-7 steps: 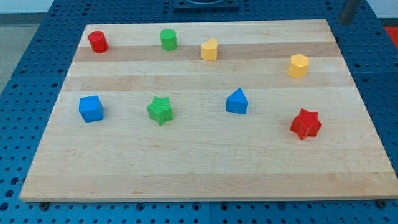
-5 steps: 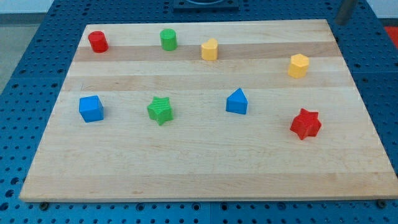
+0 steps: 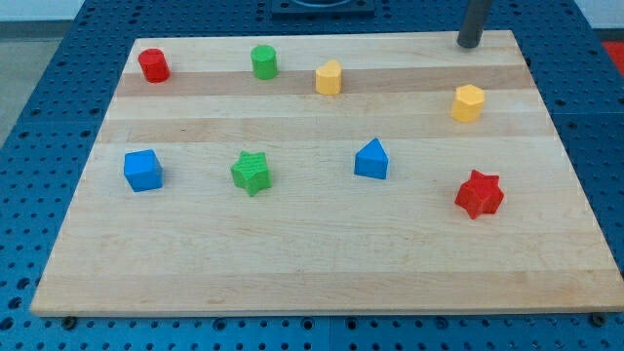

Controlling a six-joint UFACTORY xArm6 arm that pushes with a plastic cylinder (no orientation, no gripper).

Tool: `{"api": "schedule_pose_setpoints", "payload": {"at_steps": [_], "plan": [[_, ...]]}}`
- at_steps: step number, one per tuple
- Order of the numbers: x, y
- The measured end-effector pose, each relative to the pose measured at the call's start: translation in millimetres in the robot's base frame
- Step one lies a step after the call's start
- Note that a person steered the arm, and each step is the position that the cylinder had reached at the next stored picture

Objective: Move your arm towards the blue triangle

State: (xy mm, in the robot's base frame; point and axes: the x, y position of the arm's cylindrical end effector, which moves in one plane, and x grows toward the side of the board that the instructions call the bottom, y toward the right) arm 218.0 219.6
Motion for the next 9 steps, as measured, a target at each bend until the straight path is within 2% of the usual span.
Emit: {"api": "schedule_pose_setpoints", "payload": {"at_steps": [1,2,4,5,6,7,8,9], "plan": [[18.5,-9.8],[97.4,-34.6],[100.4,-64.7],[121.5,-101.5],[206.2,-101.5],[210.8,-100.5],[253.6,-78.7],[249.5,-87.4]]}}
